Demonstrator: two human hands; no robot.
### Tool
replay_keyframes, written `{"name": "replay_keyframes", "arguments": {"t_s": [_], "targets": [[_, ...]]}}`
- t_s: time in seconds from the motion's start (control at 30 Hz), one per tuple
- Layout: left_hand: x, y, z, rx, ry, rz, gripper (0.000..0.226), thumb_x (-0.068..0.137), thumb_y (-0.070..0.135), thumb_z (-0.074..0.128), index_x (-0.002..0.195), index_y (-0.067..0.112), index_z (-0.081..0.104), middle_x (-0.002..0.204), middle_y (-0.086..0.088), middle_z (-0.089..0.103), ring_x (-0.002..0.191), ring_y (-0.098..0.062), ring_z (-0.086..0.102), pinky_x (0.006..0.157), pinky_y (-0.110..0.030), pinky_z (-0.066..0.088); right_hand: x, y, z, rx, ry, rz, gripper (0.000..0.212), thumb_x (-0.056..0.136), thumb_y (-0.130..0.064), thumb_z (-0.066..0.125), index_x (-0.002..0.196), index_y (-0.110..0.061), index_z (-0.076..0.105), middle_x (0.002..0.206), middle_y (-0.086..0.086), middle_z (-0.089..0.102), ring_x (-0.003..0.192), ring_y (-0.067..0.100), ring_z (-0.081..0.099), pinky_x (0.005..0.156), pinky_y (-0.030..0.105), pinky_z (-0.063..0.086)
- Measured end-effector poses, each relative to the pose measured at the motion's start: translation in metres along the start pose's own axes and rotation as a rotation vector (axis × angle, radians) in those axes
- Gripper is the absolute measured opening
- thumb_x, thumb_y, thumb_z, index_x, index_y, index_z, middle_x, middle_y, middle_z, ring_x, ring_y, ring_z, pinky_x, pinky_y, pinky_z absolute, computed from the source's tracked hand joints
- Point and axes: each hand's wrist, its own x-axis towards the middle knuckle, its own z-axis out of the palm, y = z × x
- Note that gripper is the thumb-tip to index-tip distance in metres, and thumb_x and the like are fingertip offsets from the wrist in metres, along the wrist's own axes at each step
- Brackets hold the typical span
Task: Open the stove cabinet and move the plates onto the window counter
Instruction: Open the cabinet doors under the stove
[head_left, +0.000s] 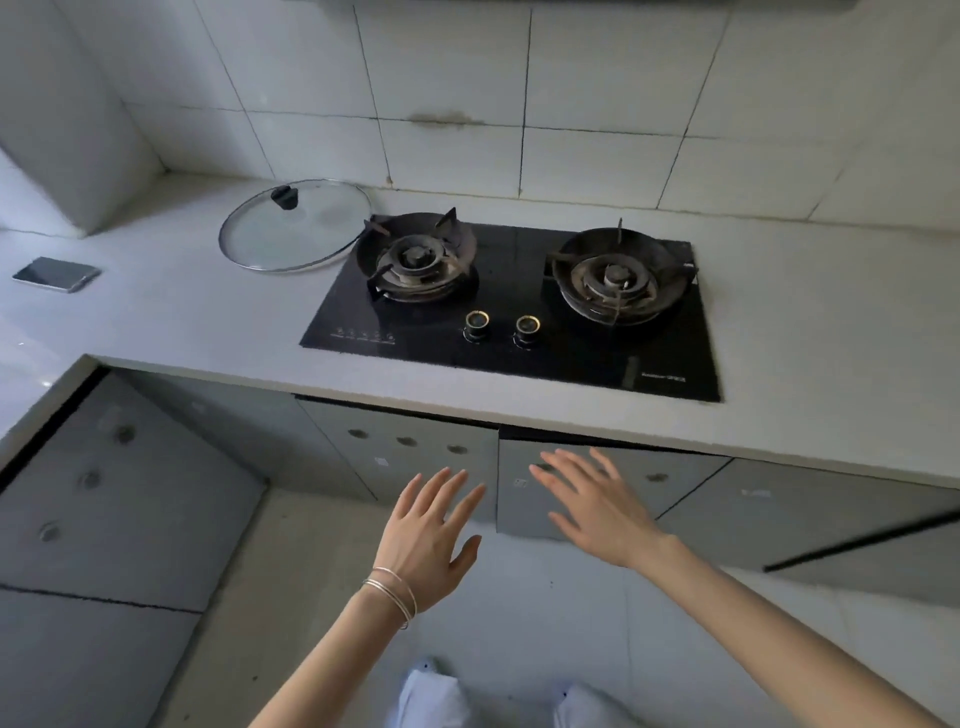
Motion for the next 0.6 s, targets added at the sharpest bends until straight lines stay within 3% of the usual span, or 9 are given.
{"name": "replay_keyframes", "arguments": {"t_s": [0.17, 0.33, 0.47, 0.6], "targets": [[0.024, -0.061, 0.000, 0.006, -0.041, 0.147, 0.054, 0.081, 0.046, 0.042, 0.130, 0.022, 0.048, 0.131, -0.006, 0.055, 0.122, -0.028, 0.050, 0.103, -0.048, 0.037, 0.029, -0.027, 0.007, 0.011, 0.032, 0.147, 0.059, 0.082, -0.040, 0.061, 0.134, -0.017, 0.047, 0.136, 0.002, 0.053, 0.124, 0.021, 0.051, 0.101, 0.050, 0.040], [0.060, -0.086, 0.024, -0.026, -0.066, 0.271, 0.054, 0.082, 0.043, 0.043, 0.131, 0.020, 0.046, 0.132, -0.007, 0.054, 0.124, -0.029, 0.048, 0.105, -0.049, 0.034, 0.057, -0.039, 0.026, 0.013, 0.051, 0.214, 0.061, 0.079, -0.038, 0.066, 0.133, -0.015, 0.048, 0.136, 0.003, 0.053, 0.125, 0.021, 0.050, 0.101, 0.050, 0.040], [0.088, -0.099, 0.071, 0.014, -0.014, 0.338, 0.054, 0.081, 0.043, 0.043, 0.130, 0.018, 0.049, 0.133, -0.009, 0.053, 0.125, -0.029, 0.047, 0.108, -0.047, 0.028, 0.078, -0.029, 0.067, -0.018, 0.082, 0.227, 0.055, 0.085, -0.041, 0.047, 0.134, -0.016, 0.046, 0.138, 0.002, 0.050, 0.128, 0.020, 0.047, 0.109, 0.046, 0.031], [0.123, -0.115, 0.123, 0.083, 0.135, 0.356, 0.061, 0.081, 0.042, 0.044, 0.137, 0.016, 0.041, 0.143, -0.010, 0.043, 0.134, -0.028, 0.035, 0.108, -0.047, 0.021, 0.099, -0.010, 0.118, -0.079, 0.179, 0.221, 0.058, 0.087, -0.045, 0.036, 0.137, -0.015, 0.042, 0.141, 0.002, 0.048, 0.131, 0.019, 0.042, 0.107, 0.044, 0.020]]}}
